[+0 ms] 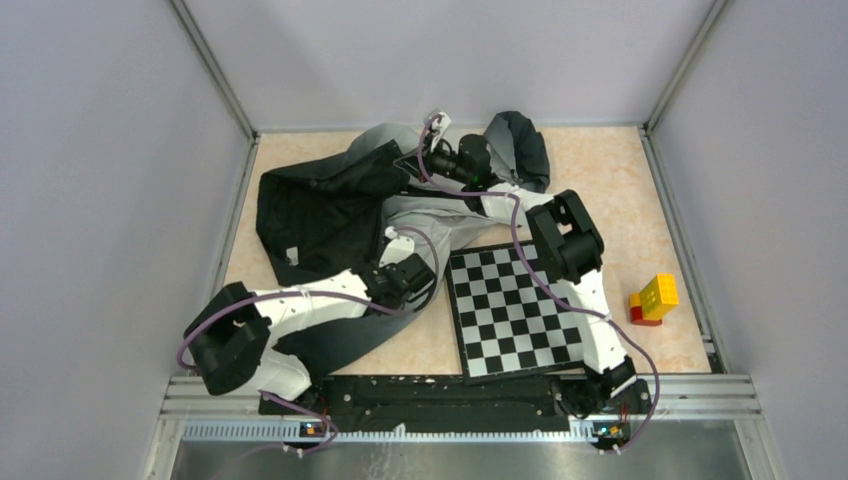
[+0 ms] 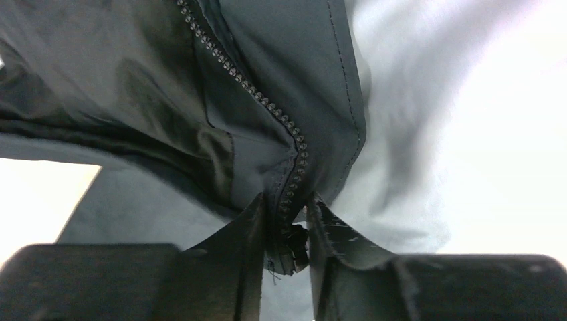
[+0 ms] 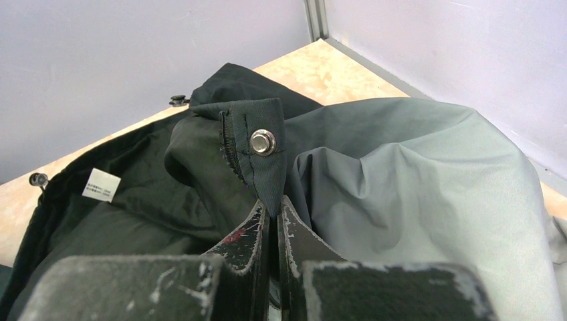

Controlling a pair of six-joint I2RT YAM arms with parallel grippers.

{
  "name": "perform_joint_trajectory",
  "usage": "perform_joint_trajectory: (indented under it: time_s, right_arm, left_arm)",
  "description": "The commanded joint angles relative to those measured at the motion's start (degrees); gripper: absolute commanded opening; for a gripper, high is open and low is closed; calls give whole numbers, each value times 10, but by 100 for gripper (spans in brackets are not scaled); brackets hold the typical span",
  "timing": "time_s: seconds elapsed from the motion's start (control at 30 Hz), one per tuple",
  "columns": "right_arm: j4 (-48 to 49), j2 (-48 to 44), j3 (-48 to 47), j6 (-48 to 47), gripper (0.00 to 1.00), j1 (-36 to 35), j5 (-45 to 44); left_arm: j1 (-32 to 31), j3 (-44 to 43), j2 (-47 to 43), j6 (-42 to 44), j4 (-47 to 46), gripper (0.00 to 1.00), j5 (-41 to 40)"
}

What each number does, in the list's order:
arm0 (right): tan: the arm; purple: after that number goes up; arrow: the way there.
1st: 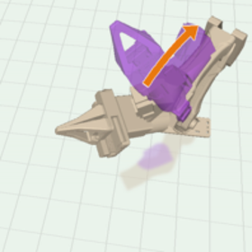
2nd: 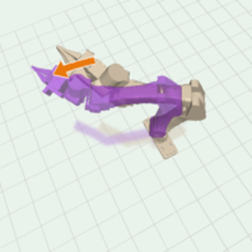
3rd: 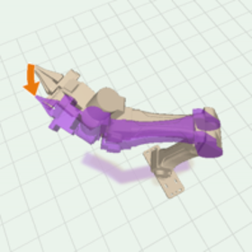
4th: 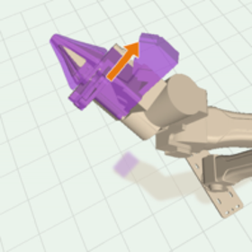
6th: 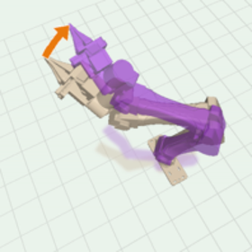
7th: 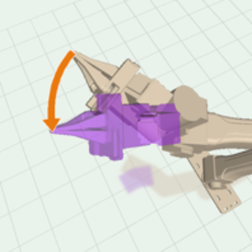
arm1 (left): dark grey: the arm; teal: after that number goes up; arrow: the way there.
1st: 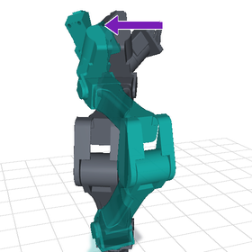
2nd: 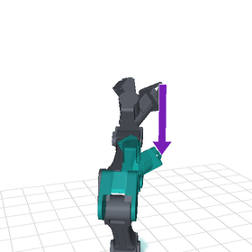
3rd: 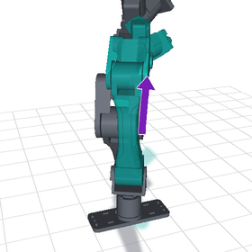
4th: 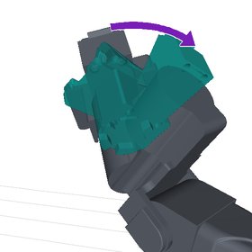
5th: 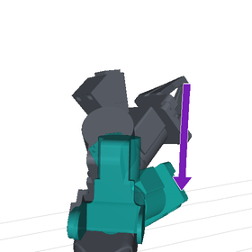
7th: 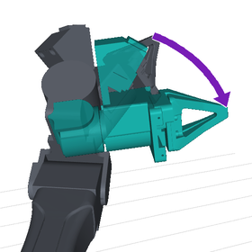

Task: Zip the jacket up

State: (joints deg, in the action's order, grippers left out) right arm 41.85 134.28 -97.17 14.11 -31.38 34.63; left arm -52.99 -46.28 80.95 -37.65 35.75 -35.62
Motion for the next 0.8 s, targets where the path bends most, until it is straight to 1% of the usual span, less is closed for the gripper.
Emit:
perform_joint_trajectory:
  time_s: [0.0, 0.07, 0.13, 0.2, 0.23, 0.3, 0.37, 0.43, 0.5, 0.57, 0.6, 0.63, 0.67, 0.73, 0.77]
  right_arm:
    - [38, -31, -12, 7, 0, -3, 10]
    - [35, -32, -11, 4, 0, -3, 10]
    - [30, -32, -12, -2, 0, -3, 8]
    - [28, -33, -12, -4, 0, -3, 6]
    - [27, -32, -12, -5, 0, -3, 5]
    - [28, -31, -14, -4, 0, -3, 4]
    - [27, -31, -14, -3, 0, -2, 4]
    - [24, -32, -14, -5, 0, -2, 4]
    - [21, -32, -15, -7, 0, -2, 1]
    - [21, -29, -17, -5, 0, -1, 2]
    - [21, -29, -16, -4, 0, -1, 2]
    - [21, -28, -16, -3, 0, -1, 3]
    - [22, -28, -17, -2, 0, 0, 3]
    - [25, -27, -20, 3, 0, 2, 4]
    - [28, -26, -21, 7, 0, 3, 4]
  left_arm:
    - [40, -49, -8, 97, -40, 19, 12]
    - [81, -68, -3, 160, -69, 12, 74]
    - [133, -97, 6, 241, -92, 4, 170]
    - [177, -134, 26, 339, -110, 1, 302]
    - [194, -159, 47, 386, -104, 1, 368]
    - [221, -226, 107, 471, -59, 0, 504]
    - [247, -320, 185, 535, 9, 0, 601]
    - [266, -372, 255, 552, 42, 0, 679]
    - [279, -392, 303, 539, 28, 0, 724]
    - [286, -370, 316, 512, -40, 0, 745]
    - [286, -350, 309, 502, -70, 0, 746]
    - [286, -320, 282, 489, -108, 0, 734]
    - [287, -275, 247, 476, -154, 2, 718]
    - [289, -194, 181, 454, -230, 16, 675]
    - [290, -162, 152, 446, -255, 26, 654]
